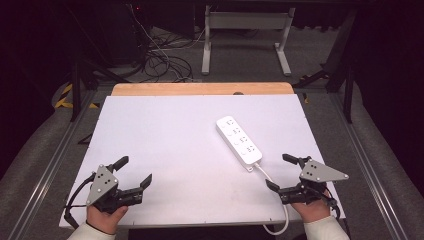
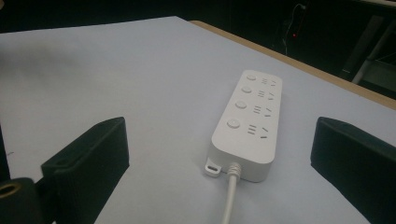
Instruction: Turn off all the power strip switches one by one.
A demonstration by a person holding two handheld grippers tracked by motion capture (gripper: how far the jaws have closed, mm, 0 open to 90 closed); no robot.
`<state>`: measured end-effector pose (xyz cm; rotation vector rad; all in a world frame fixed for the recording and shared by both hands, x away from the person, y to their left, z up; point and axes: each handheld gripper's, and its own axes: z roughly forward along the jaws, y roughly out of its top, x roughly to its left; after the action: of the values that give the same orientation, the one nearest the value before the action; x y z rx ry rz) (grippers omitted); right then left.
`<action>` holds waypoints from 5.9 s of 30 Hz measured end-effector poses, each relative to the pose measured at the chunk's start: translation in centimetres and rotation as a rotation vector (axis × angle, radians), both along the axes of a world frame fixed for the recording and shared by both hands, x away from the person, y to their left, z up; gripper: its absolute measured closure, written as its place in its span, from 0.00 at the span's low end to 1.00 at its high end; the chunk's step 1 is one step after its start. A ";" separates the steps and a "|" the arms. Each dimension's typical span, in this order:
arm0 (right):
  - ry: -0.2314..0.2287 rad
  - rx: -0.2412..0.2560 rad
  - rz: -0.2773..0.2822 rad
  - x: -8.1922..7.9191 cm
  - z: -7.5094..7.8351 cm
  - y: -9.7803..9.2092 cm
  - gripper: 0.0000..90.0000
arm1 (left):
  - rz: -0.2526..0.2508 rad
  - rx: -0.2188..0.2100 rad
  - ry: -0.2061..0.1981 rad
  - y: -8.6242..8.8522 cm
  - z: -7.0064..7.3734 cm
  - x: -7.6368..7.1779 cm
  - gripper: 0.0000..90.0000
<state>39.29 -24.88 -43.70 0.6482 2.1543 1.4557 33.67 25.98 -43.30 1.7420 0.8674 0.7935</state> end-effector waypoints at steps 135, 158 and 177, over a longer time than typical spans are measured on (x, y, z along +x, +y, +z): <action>0.445 -0.521 -0.022 13.4 0.0 11.1 1.00 | 0.007 0.058 -0.013 -0.1 -0.1 0.1 0.15; 0.415 -0.478 -0.013 13.1 0.4 11.0 1.00 | 0.005 0.054 -0.012 -0.1 -0.1 0.1 0.15; 0.291 -0.344 0.020 13.1 3.6 11.1 1.00 | 0.010 0.052 -0.011 -0.1 -0.1 0.3 0.15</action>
<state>52.38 -13.81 -40.10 0.7462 2.5597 1.0091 33.94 25.86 -43.42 1.7788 0.8552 0.8384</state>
